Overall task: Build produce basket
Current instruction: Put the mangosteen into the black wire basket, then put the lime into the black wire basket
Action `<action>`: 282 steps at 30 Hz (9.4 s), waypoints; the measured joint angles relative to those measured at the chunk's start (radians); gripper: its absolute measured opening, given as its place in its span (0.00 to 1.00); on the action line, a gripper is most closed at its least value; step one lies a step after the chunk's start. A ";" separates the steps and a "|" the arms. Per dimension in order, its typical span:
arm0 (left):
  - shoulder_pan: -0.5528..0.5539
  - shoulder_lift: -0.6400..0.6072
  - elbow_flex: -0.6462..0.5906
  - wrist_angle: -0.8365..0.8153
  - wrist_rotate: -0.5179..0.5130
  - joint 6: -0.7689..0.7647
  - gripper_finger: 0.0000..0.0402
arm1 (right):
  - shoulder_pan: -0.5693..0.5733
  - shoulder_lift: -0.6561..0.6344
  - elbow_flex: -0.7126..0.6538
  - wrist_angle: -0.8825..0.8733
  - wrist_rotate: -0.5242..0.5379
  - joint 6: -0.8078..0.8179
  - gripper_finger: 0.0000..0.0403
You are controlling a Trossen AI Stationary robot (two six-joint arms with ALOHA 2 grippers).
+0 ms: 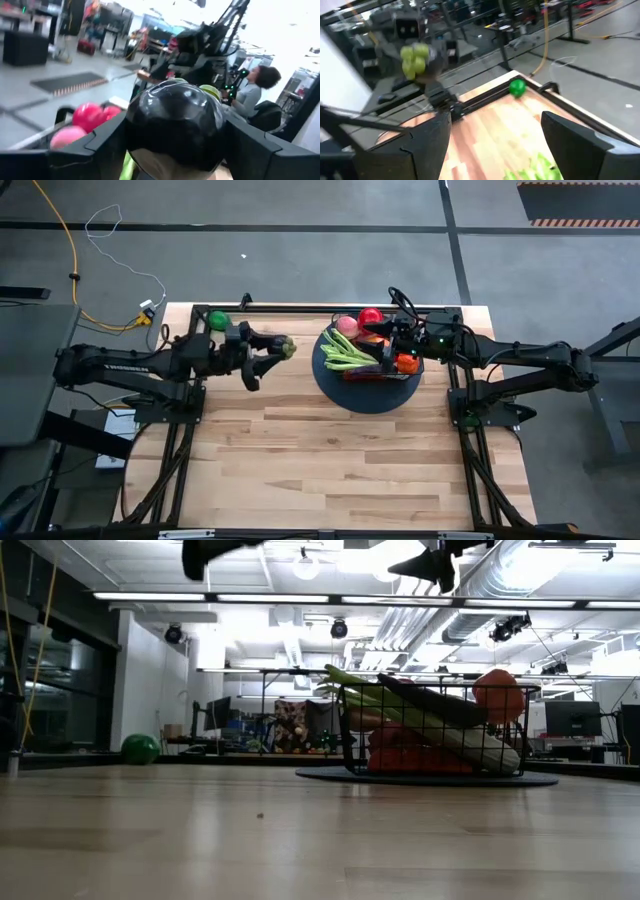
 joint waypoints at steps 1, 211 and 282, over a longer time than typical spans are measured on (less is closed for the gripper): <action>-0.006 0.000 0.014 0.000 0.000 0.022 0.65 | 0.000 0.000 0.000 0.000 -0.019 0.000 0.75; 0.092 -0.303 -0.101 -0.201 0.043 0.267 0.87 | 0.127 -0.204 -0.160 0.104 0.144 -0.184 0.64; 0.093 -0.303 -0.101 -0.201 -0.042 0.266 0.87 | -0.141 0.404 0.220 -0.583 0.202 0.183 0.84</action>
